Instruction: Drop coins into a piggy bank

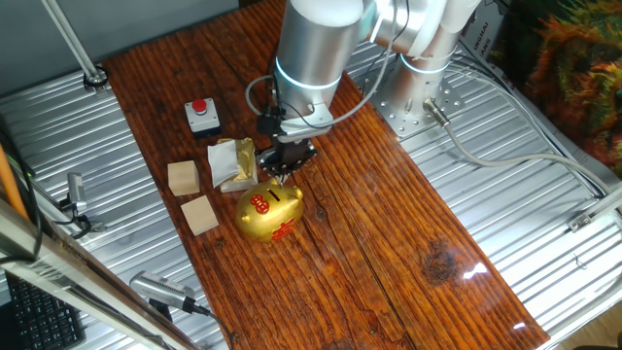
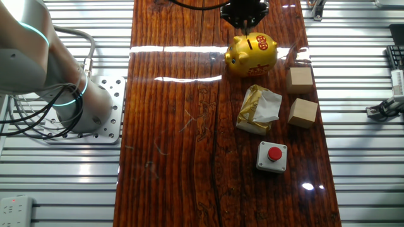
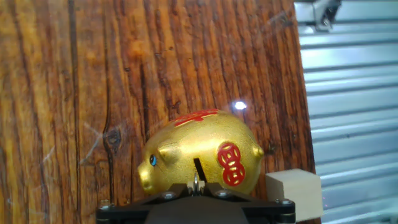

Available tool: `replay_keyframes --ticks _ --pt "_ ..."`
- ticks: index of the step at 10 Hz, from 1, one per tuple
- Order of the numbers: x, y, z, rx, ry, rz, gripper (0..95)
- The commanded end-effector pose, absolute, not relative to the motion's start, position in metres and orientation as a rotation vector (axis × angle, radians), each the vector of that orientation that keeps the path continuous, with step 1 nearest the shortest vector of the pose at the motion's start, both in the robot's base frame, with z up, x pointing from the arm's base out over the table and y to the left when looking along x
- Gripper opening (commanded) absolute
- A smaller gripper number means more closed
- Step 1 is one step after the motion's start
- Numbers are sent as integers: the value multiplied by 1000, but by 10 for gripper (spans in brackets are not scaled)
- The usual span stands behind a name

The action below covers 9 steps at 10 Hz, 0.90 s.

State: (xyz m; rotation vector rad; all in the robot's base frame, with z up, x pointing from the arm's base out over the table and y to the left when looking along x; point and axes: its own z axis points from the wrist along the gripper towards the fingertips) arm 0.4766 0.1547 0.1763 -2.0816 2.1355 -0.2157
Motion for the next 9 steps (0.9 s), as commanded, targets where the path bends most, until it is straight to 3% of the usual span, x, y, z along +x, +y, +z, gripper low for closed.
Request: replay_keyframes --ticks 1,9 --pt "478 155 175 -2132 2081 -243 0" --pt "482 155 171 -2145 2039 -287 0"
